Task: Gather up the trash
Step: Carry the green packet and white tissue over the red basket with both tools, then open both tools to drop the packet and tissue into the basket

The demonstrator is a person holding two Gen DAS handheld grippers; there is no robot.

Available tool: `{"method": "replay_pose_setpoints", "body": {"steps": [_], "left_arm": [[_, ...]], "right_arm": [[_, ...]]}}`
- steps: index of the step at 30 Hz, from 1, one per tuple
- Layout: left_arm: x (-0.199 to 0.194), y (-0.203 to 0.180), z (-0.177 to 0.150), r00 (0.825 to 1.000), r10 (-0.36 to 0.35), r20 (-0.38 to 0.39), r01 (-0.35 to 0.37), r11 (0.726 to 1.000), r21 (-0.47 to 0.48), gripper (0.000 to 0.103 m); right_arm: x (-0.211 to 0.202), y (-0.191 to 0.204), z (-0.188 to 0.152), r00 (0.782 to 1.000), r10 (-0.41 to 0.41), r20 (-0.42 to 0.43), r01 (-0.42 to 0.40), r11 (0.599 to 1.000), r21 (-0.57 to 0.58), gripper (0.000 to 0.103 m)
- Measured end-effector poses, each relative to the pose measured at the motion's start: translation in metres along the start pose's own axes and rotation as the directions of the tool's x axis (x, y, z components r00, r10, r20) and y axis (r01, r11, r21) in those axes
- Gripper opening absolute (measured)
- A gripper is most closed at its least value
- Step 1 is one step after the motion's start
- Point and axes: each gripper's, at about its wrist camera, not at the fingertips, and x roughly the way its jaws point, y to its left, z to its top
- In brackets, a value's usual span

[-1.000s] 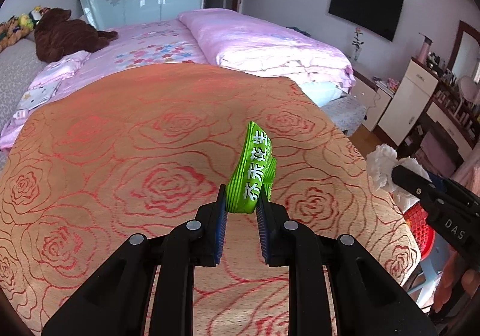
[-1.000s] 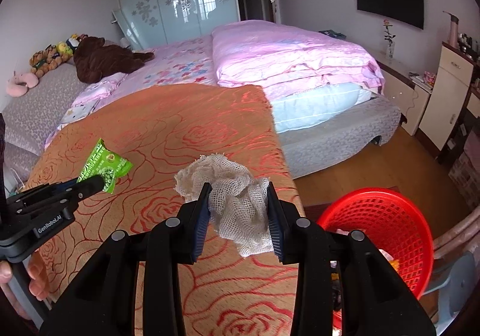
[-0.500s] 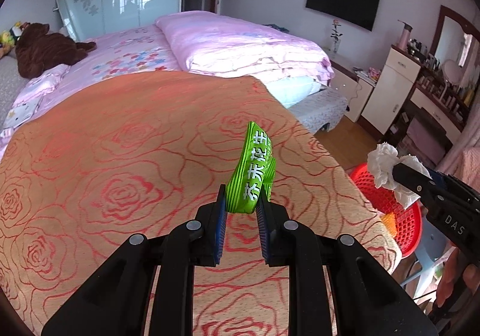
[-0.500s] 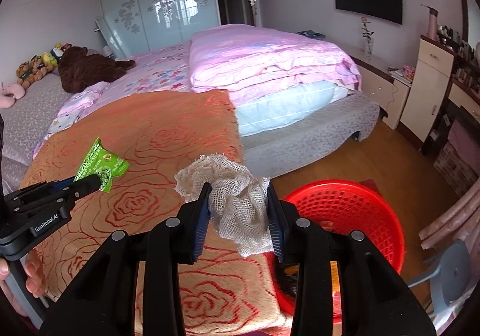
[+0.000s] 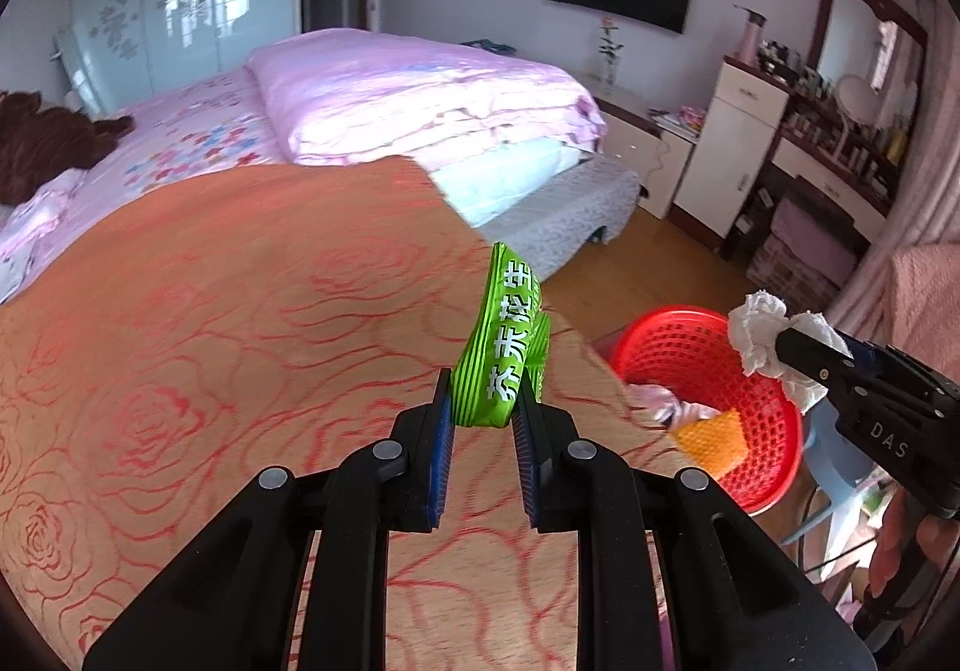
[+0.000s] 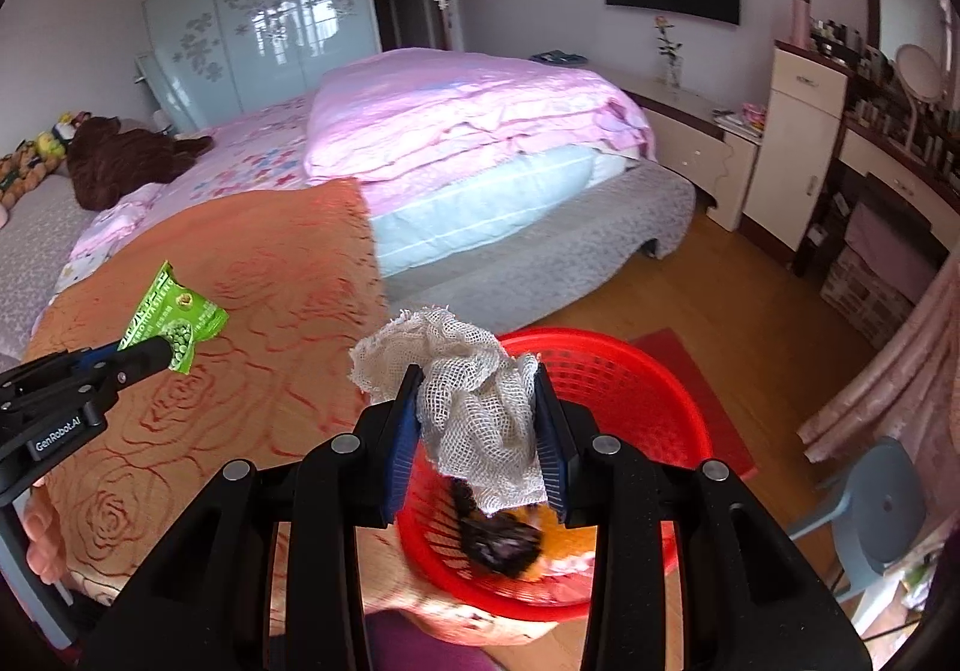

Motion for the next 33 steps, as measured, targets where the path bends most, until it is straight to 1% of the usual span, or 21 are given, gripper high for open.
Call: {"method": "replay_pose_setpoints", "body": {"steps": [7,11,19,26,30,33], "left_arm": [[0.016,-0.036,0.002,0.997,-0.066,-0.028,0.067,0.996,0.058,0.018],[0.024,-0.055,0.003,0.995,-0.090,-0.046,0.094,0.992,0.086,0.018],[0.046,-0.086,0.002,0.983,-0.145,-0.110,0.159,0.978,0.134,0.018],[0.065,-0.104,-0.004,0.973,-0.159,-0.165,0.187,0.968,0.168,0.018],[0.075,-0.112,-0.007,0.969,-0.156,-0.191,0.192,0.963,0.189,0.018],[0.078,-0.116,-0.010,0.968,-0.157,-0.196,0.196,0.960,0.201,0.018]], "right_arm": [[-0.004,-0.030,-0.009,0.999,-0.046,-0.005,0.046,0.998,0.040,0.034],[-0.003,-0.043,-0.012,0.998,-0.066,-0.012,0.067,0.996,0.058,0.034],[0.007,-0.070,-0.024,0.995,-0.092,-0.047,0.097,0.989,0.111,0.035],[0.026,-0.091,-0.032,0.992,-0.076,-0.103,0.093,0.980,0.174,0.035],[0.032,-0.093,-0.033,0.991,-0.070,-0.114,0.090,0.979,0.181,0.036],[0.034,-0.092,-0.033,0.991,-0.068,-0.114,0.087,0.980,0.176,0.036]]}}
